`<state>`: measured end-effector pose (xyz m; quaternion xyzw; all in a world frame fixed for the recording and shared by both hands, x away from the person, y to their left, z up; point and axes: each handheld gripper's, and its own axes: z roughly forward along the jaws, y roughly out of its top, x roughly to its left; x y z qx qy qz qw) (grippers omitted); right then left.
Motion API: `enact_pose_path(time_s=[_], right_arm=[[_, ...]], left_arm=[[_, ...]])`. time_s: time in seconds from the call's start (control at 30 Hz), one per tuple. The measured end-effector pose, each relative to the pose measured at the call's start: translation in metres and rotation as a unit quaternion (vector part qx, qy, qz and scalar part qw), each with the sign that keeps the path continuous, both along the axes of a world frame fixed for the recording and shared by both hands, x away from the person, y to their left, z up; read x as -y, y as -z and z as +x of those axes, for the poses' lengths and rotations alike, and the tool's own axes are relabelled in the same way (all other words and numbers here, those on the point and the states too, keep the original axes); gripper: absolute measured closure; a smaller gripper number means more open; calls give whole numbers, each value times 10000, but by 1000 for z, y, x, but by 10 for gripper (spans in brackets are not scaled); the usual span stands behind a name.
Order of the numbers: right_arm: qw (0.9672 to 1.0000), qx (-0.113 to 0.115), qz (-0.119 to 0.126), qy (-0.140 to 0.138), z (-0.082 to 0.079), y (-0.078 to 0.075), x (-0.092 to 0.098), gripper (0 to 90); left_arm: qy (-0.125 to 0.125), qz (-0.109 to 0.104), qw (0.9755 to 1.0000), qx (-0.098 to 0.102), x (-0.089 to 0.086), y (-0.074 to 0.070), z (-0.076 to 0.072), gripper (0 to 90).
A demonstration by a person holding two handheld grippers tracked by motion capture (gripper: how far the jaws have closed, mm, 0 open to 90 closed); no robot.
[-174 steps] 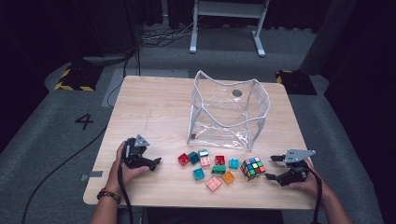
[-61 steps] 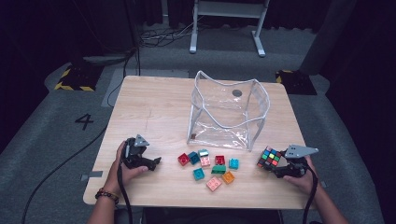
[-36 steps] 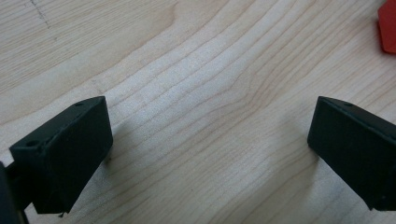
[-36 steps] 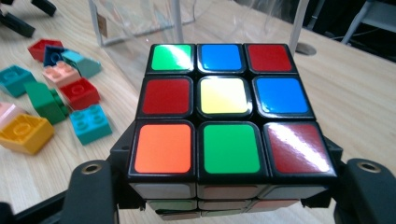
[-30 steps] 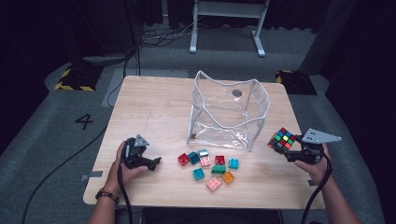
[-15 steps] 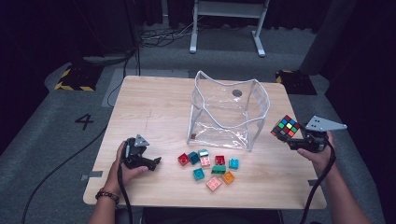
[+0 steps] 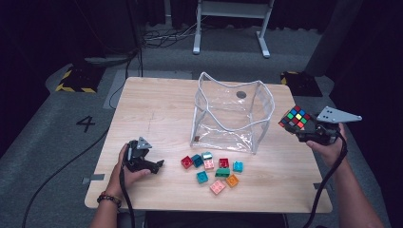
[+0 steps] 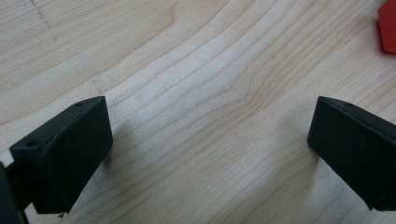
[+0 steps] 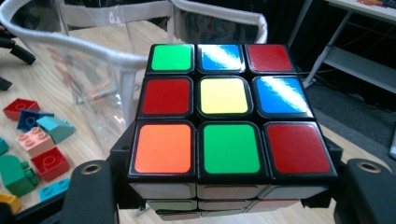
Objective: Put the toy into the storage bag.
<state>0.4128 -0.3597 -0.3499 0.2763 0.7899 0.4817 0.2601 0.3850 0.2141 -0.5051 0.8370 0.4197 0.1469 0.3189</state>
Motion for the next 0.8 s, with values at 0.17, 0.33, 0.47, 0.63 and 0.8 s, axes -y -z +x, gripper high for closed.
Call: enact_pose_path(time_s=[0.17,0.33,0.47,0.63,0.8], right_arm=[[10000,69,-23,-2,5,-11,-4,339],[9999,133,83,-19,8,-23,-3,339],[9997,247,75,42,10,-35,-4,339],[9995,305,90,16,12,-46,-8,339],[9993,374,67,-36,16,-54,-16,339]], left_arm=[[-2,-2,10000,-1,0,0,0,3],[0,0,10000,-1,0,0,0,3],[1,-1,10000,-1,0,0,0,3],[-3,-3,10000,-1,0,0,0,3],[1,-2,10000,0,0,0,0,3]])
